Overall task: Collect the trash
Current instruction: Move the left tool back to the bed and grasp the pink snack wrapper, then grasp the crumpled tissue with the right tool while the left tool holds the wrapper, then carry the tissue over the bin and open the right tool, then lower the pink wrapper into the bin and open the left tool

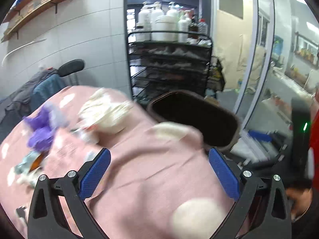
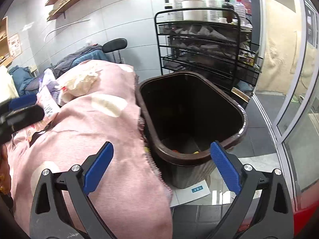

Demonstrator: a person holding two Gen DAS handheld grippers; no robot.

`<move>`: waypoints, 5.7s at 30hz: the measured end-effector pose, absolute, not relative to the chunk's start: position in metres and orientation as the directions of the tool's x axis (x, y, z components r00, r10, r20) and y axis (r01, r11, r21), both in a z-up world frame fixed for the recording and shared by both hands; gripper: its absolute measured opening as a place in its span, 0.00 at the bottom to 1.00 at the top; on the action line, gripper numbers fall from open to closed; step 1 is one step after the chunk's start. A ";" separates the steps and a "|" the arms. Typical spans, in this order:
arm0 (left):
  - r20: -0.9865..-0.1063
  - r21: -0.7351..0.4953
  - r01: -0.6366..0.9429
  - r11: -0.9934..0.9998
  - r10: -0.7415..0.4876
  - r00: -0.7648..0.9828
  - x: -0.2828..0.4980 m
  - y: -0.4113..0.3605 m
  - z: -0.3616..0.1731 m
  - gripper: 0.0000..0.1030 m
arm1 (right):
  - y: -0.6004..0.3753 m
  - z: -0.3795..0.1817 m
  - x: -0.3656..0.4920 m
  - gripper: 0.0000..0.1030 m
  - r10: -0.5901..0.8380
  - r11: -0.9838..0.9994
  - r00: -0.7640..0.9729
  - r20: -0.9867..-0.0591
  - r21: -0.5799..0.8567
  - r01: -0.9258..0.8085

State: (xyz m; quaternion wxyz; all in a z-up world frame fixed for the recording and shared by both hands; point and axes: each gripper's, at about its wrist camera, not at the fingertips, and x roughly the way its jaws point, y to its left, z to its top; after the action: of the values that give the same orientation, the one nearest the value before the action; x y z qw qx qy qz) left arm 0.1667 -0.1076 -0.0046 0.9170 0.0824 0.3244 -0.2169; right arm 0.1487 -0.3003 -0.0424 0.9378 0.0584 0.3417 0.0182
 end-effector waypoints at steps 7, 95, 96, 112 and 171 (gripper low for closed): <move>-0.655 0.054 0.363 0.930 -0.241 0.716 0.160 -0.045 -0.014 0.95 | -0.272 -0.028 0.156 0.93 0.158 0.987 0.766 -0.623 0.129 -0.098; -0.611 -0.106 0.187 0.977 -0.212 0.762 0.117 0.039 -0.009 0.04 | -0.160 -0.004 0.273 0.31 0.267 0.927 0.712 -0.650 -0.029 -0.374; -0.608 -0.104 0.193 0.976 -0.216 0.764 0.116 0.036 -0.007 0.04 | -0.163 -0.002 0.268 0.31 0.267 0.930 0.718 -0.642 -0.024 -0.367; -0.565 -0.104 0.367 0.924 -0.359 0.743 0.124 -0.040 0.007 0.04 | -0.236 0.016 0.210 0.31 0.205 0.972 0.798 -0.566 0.022 -0.234; -0.631 -0.208 0.595 0.777 -0.571 0.525 0.213 -0.195 0.011 0.04 | -0.350 -0.046 0.174 0.92 -0.033 0.988 0.760 -0.649 0.094 0.124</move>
State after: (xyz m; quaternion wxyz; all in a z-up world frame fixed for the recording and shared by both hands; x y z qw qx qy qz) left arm 0.2135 -0.1954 0.0114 0.8732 0.0167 0.3548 -0.3337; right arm 0.1737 -0.3504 -0.0458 0.9358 0.0659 0.3437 -0.0421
